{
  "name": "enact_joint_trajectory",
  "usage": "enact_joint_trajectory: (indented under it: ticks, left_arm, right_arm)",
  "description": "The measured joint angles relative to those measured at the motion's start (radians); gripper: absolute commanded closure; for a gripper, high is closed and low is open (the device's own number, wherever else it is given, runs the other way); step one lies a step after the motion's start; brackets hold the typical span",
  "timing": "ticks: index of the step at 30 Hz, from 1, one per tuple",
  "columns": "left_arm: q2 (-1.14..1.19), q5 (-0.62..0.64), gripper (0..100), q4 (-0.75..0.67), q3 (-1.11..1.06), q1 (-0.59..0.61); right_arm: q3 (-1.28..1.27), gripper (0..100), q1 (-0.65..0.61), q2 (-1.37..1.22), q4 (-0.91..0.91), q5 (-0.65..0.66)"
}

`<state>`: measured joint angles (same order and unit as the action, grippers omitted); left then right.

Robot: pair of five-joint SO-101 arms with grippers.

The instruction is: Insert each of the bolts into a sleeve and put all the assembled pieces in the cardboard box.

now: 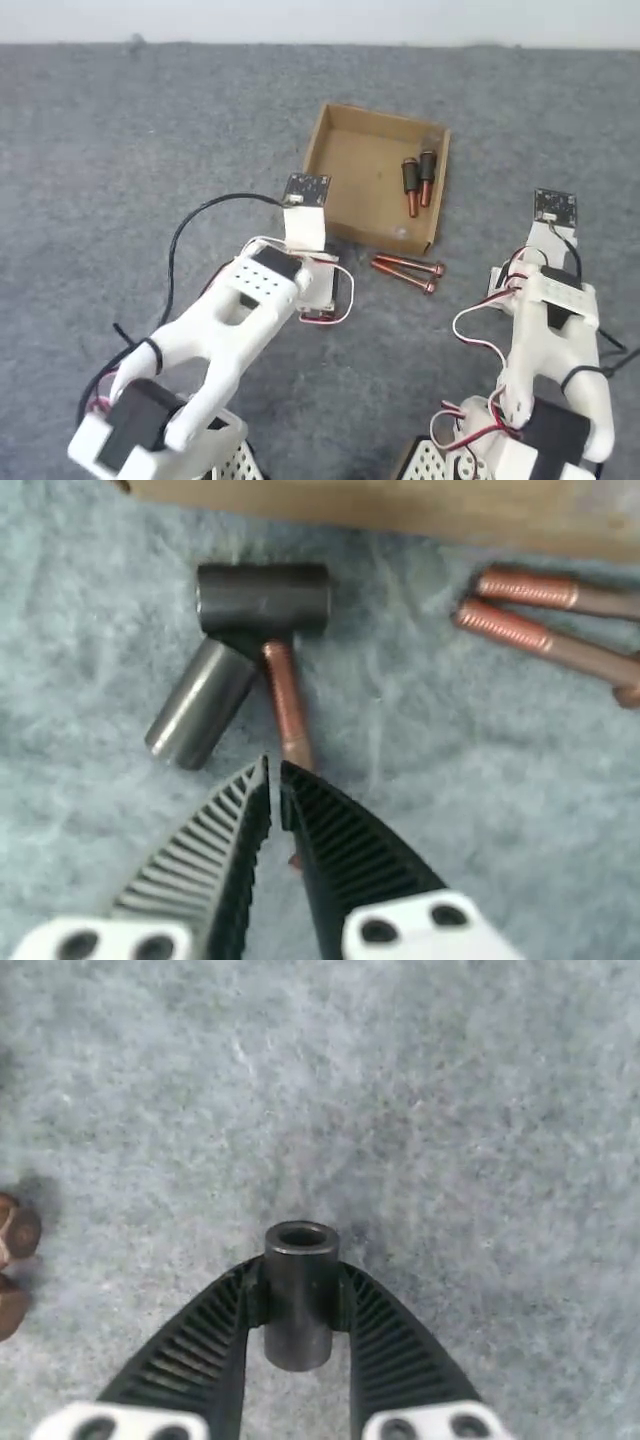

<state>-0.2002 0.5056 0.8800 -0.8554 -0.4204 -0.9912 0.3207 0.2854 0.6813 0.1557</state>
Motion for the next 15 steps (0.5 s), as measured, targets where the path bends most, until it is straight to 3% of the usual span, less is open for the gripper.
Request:
enact_joint_trajectory:
  ticks: [5, 11, 15]
  left_arm:
    - [0.049, 0.002, 98, -0.011, 0.043, -0.002]
    - [0.155, 0.002, 83, -0.011, 0.114, 0.055]
    - [0.216, 0.003, 79, -0.011, 0.150, 0.069]
  right_arm:
    - [-0.011, 99.1, -0.020, 0.002, 0.000, 0.051]
    - [-0.011, 99.1, -0.023, 0.002, 0.000, 0.064]
    - [-0.011, 99.1, -0.023, 0.002, 0.000, 0.064]
